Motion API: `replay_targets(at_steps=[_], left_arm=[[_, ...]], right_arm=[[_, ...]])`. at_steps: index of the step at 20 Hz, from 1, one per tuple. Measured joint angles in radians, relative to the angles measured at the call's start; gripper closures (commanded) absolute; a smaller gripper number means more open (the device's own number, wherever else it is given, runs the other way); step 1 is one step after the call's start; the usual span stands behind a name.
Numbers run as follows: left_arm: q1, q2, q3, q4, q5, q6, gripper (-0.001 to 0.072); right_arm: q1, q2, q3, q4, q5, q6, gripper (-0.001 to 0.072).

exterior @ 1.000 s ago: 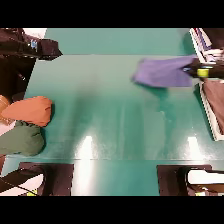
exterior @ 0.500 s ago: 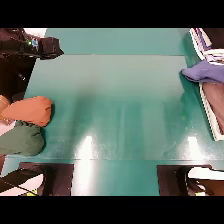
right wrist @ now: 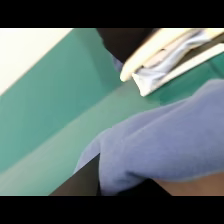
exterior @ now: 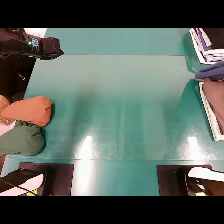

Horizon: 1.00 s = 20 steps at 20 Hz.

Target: Fold the shirts.

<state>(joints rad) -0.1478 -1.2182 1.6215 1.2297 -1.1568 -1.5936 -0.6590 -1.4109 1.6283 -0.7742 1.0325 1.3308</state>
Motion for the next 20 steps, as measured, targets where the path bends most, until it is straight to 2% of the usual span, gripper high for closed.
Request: replay_targets(at_steps=[6, 12, 13, 15, 16, 20], left_arm=[[0.0, 0.0, 0.0, 0.0, -0.003, 0.019, 0.0681], [0.0, 0.0, 0.0, 0.0, -0.012, 0.047, 0.068], [0.0, 0.0, 0.0, 0.0, -0.014, 0.051, 0.068], [0.0, 0.0, 0.0, 0.0, -0.014, 0.063, 0.068], [0.0, 0.0, 0.0, 0.0, -0.014, 0.066, 0.0681], [0.0, 0.0, 0.0, 0.0, -0.015, 0.077, 0.068]], right_arm=[[-0.09, 0.09, -0.035, -0.192, 0.2, 0.073, 0.0695], [-0.2, 0.231, -0.304, -0.329, 0.263, 0.104, 0.069], [-0.218, 0.248, -0.346, -0.357, 0.267, 0.106, 0.0627], [-0.257, 0.279, -0.418, -0.402, 0.274, 0.108, 0.0145], [-0.275, 0.289, -0.441, -0.418, 0.277, 0.108, 0.0117], [-0.304, 0.309, -0.457, -0.391, 0.289, 0.111, 0.012]])
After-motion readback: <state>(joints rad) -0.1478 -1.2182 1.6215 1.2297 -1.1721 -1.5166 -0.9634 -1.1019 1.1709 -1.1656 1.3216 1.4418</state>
